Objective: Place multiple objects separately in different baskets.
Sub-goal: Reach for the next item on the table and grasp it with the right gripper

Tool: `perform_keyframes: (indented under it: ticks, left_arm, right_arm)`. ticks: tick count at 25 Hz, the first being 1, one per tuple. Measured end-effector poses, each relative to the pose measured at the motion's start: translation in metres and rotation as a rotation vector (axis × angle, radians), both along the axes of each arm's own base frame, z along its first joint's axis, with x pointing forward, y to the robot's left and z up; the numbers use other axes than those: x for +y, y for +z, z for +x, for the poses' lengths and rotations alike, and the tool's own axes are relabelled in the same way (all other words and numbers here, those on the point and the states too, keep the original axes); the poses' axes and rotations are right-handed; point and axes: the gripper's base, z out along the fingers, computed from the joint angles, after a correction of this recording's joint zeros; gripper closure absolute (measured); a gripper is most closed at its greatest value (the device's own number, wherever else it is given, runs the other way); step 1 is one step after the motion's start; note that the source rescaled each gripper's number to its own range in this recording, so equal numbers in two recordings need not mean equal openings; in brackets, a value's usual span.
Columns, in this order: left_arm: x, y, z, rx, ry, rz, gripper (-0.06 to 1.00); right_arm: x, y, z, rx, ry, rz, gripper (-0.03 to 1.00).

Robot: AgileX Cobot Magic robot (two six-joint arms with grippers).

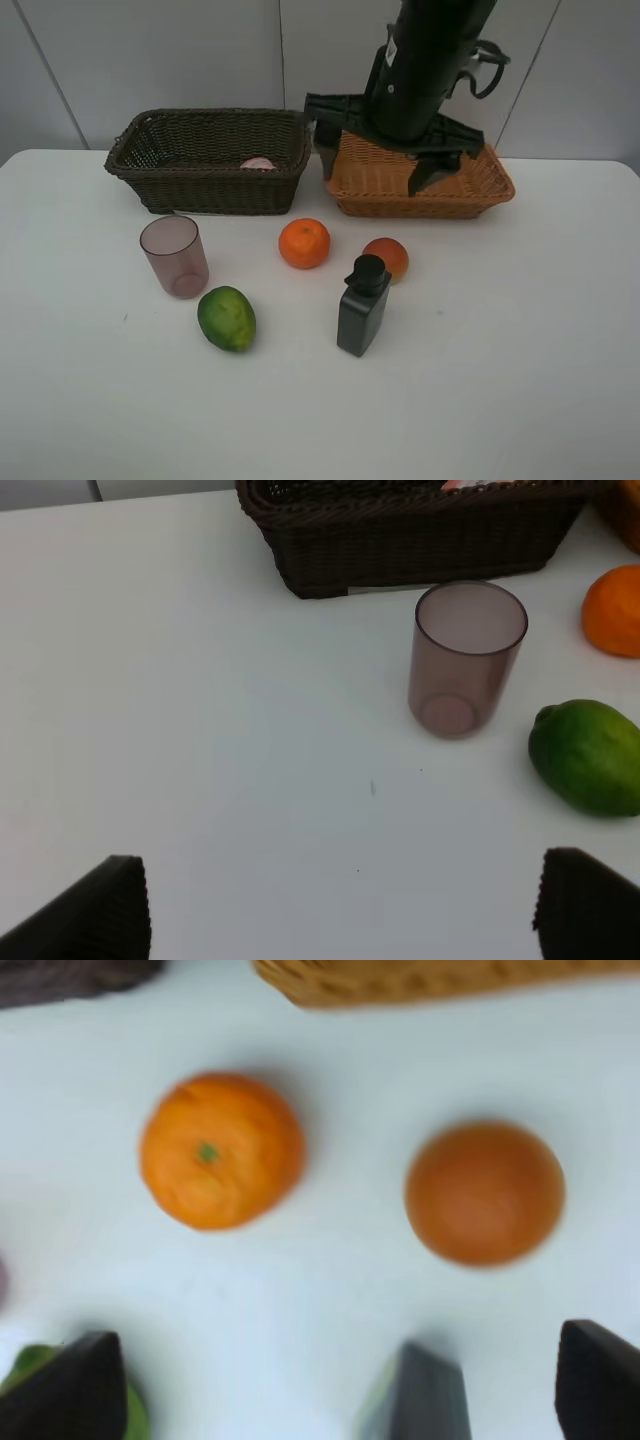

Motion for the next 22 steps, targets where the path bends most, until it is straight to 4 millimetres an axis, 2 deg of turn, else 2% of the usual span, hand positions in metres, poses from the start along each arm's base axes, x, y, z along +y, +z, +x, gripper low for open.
perform_keyframes:
  ticks: [4,9,16,22]
  left_arm:
    - [0.000,0.000,0.000,0.000,0.000,0.000,-0.05]
    - [0.000,0.000,0.000,0.000,0.000,0.000,-0.05]
    - [0.000,0.000,0.000,0.000,0.000,0.000,-0.05]
    - [0.000,0.000,0.000,0.000,0.000,0.000,-0.05]
  right_arm:
    - [-0.007,-0.009,-0.011,0.093,-0.051,-0.050,0.07]
    - [-0.006,-0.024,-0.026,0.171,-0.097,-0.060,0.07]
    - [0.006,-0.047,-0.039,0.172,-0.149,0.025,0.07]
    - [0.009,-0.063,-0.042,0.198,-0.155,-0.001,0.07]
